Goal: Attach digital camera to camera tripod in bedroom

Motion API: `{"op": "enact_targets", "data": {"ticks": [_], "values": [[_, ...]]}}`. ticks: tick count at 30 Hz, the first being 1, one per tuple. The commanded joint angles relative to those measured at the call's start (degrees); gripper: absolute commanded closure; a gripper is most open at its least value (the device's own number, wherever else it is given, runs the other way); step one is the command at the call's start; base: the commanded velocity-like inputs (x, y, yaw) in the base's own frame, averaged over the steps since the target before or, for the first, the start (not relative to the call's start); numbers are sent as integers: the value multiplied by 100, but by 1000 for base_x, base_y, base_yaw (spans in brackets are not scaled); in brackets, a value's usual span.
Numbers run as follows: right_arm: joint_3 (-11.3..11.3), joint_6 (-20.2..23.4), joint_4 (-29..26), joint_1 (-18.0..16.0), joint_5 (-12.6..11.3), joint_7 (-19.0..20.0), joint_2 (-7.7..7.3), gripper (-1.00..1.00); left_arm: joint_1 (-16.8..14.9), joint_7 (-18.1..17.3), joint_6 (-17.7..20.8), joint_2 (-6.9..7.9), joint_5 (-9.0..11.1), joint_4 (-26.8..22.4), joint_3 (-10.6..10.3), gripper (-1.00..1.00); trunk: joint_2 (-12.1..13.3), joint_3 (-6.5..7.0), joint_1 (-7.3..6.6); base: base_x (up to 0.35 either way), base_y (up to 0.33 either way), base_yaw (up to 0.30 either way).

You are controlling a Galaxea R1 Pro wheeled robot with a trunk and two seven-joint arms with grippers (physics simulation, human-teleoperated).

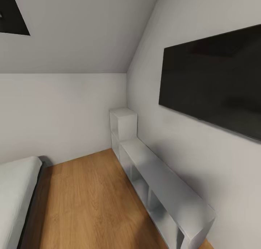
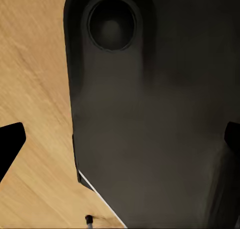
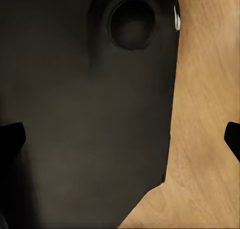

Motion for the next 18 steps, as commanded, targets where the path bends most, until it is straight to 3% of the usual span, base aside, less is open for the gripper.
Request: {"op": "enact_targets", "data": {"ticks": [1,18], "values": [[26,-11,-5,-18,33,-9,-26,-100,10,-18,-27,8,19,-33,33,-100,-1,-3,0,0,0,0],[35,-9,-4,-18,79,28,-36,-100,15,-11,-26,-9,16,-62,62,-100,-1,-3,0,0,0,0]]}}
